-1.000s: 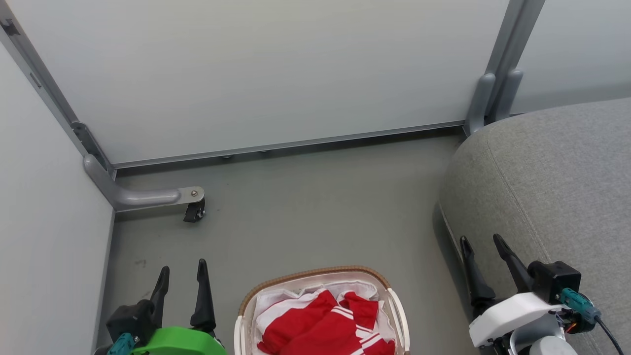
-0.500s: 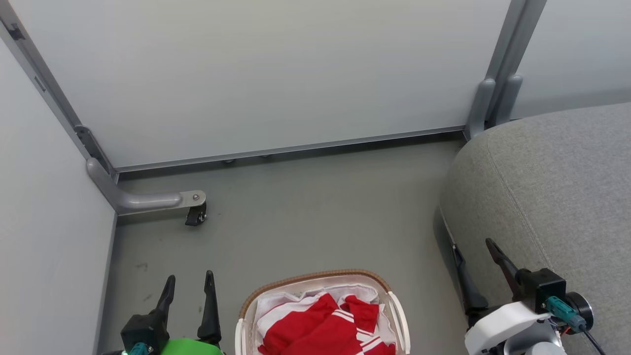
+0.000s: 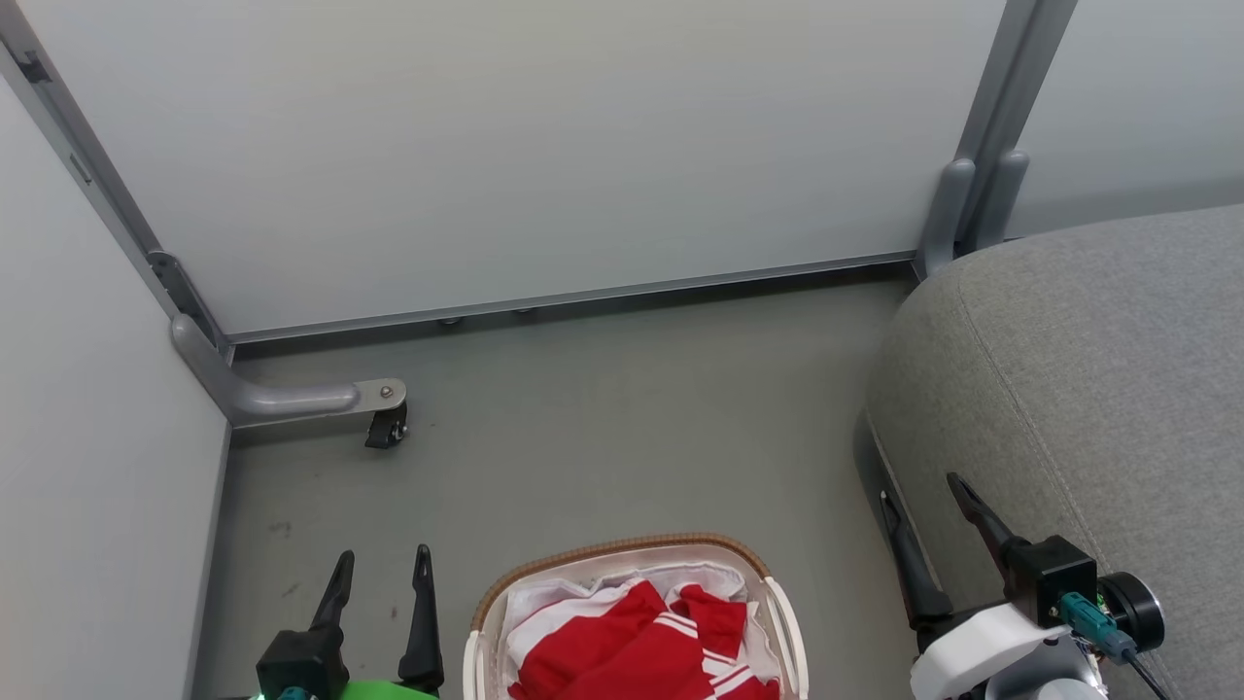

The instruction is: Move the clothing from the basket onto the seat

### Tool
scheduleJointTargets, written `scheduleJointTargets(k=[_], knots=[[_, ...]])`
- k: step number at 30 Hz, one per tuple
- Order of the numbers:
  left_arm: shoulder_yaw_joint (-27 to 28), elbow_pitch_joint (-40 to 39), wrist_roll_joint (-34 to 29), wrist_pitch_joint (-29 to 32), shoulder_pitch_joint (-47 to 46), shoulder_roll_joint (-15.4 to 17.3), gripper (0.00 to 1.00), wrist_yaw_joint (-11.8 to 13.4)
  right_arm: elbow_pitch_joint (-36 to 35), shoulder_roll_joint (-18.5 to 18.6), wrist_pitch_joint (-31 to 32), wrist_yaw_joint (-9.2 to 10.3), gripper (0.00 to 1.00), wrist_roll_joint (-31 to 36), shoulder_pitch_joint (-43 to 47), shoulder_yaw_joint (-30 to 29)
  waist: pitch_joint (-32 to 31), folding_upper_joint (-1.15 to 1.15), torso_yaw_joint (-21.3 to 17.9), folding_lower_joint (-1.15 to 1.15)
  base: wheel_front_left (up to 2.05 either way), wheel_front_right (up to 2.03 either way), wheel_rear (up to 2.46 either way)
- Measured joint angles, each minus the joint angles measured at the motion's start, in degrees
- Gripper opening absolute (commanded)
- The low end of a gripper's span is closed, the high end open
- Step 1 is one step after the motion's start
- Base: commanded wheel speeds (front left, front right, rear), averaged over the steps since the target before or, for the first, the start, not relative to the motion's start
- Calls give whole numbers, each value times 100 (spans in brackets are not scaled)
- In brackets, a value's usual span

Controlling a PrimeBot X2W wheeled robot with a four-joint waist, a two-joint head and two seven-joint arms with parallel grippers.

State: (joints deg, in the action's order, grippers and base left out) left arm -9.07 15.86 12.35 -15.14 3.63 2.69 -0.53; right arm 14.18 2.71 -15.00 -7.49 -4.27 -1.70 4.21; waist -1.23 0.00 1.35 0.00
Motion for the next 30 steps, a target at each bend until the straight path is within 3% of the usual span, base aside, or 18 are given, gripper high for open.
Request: scheduleJointTargets(k=[18,30], knots=[[-49,22,2,0,7,1,100,-4,-68,0,0,0,100,-26,4,-7,96,0,-14,0,0,0,0],[-715,41,-74,-1,-700,3,100,-149,-299,2,-8,0,100,112,-485,41,806,0,-202,0,0,0,0]])
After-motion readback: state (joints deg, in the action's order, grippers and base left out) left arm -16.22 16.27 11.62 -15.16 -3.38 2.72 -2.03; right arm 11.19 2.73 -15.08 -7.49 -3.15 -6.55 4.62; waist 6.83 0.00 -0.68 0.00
